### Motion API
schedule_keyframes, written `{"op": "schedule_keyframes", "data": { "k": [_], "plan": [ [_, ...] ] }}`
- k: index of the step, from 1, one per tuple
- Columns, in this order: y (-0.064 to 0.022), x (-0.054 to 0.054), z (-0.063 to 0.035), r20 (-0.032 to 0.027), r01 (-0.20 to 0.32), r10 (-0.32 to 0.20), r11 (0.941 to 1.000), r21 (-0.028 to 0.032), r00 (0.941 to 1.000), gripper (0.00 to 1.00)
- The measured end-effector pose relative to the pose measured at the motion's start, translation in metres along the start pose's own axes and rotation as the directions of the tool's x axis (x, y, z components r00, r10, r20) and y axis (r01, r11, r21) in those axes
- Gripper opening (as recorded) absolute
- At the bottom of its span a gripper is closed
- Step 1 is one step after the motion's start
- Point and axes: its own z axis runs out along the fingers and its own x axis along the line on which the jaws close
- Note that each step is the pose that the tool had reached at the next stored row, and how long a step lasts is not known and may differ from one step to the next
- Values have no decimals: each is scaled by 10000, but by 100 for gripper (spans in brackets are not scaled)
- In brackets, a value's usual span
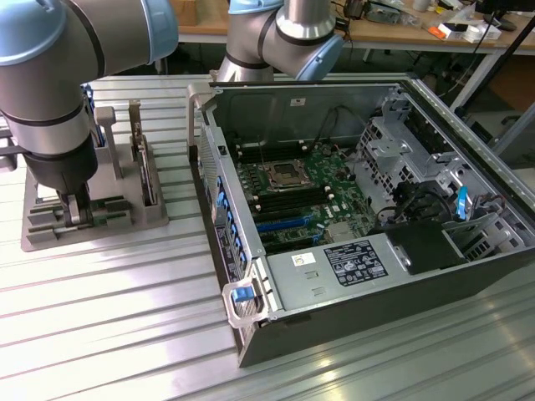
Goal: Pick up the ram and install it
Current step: 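Pick up the ram and move it above insertion slot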
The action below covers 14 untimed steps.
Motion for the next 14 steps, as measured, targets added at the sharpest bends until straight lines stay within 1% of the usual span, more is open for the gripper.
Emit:
{"op": "schedule_keyframes", "data": {
  "k": [3,7,14],
  "plan": [
    [2,-1,-33,-1,-1,1,10000,-1,10000,14],
    [6,-3,-125,0,0,0,10000,0,10000,14],
    [10,-5,-223,-1,-1,1,10000,0,10000,14]
  ]
}}
